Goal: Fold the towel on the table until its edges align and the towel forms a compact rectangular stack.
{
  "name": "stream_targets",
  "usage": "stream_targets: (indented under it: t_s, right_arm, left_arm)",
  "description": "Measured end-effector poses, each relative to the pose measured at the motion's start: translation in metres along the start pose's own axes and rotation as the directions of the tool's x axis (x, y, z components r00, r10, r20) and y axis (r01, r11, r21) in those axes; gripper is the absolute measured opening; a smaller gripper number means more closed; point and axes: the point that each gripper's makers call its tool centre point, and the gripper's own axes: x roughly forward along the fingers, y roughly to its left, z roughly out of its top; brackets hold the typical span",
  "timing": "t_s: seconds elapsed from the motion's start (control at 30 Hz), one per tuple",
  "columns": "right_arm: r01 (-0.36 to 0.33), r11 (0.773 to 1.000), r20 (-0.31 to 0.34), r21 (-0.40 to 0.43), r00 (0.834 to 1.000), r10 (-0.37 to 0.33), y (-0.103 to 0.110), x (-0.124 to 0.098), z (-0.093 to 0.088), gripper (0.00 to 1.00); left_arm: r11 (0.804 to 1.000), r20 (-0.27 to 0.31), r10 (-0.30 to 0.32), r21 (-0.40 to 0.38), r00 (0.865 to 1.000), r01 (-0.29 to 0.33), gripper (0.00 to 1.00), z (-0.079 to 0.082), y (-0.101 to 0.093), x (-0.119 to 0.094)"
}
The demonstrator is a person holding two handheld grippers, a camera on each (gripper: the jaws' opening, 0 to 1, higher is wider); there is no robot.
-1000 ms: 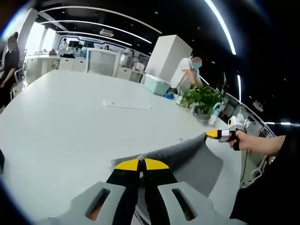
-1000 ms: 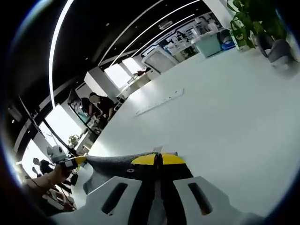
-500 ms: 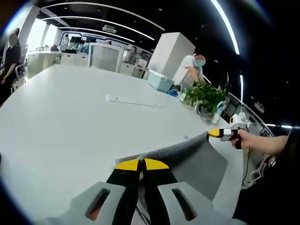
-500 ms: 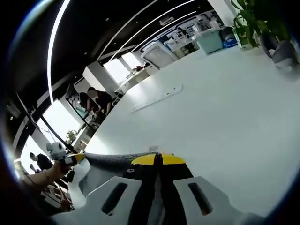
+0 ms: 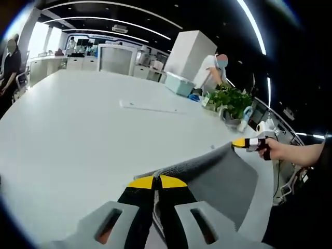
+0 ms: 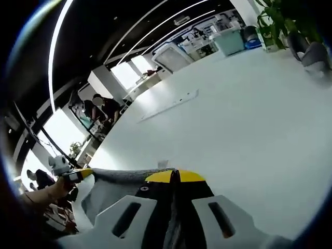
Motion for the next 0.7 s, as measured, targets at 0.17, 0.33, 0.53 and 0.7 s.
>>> stream_targets:
  t_s: [0.17, 0.33, 0.53, 0.7]
  right_arm:
    - [0.014, 1.000, -0.010, 0.002, 1.000, -0.014, -0.005, 0.003, -0.003, 0.00]
    - [0.043, 0.998, -0.024, -0.039, 0.999, -0.044, -0.006, 0.006, -0.005, 0.00]
    - [0.082, 0.978, -0.023, -0.194, 0.996, -0.088, -0.004, 0.011, -0.004, 0.00]
    - [0.122, 0.945, -0.038, -0.304, 0.990, -0.139, -0.014, 0.012, -0.002, 0.01]
  left_arm:
    - [1.000, -0.015, 0.024, 0.014, 1.000, -0.024, 0.02, 0.001, 0.004, 0.007]
    - [0.999, -0.024, 0.049, 0.025, 0.999, -0.048, 0.03, -0.002, 0.008, 0.011]
    - [0.990, -0.037, 0.098, 0.107, 0.995, -0.093, 0.04, -0.004, 0.014, 0.019]
    - [0.978, -0.023, 0.156, 0.142, 0.988, -0.151, 0.07, 0.001, 0.026, 0.020]
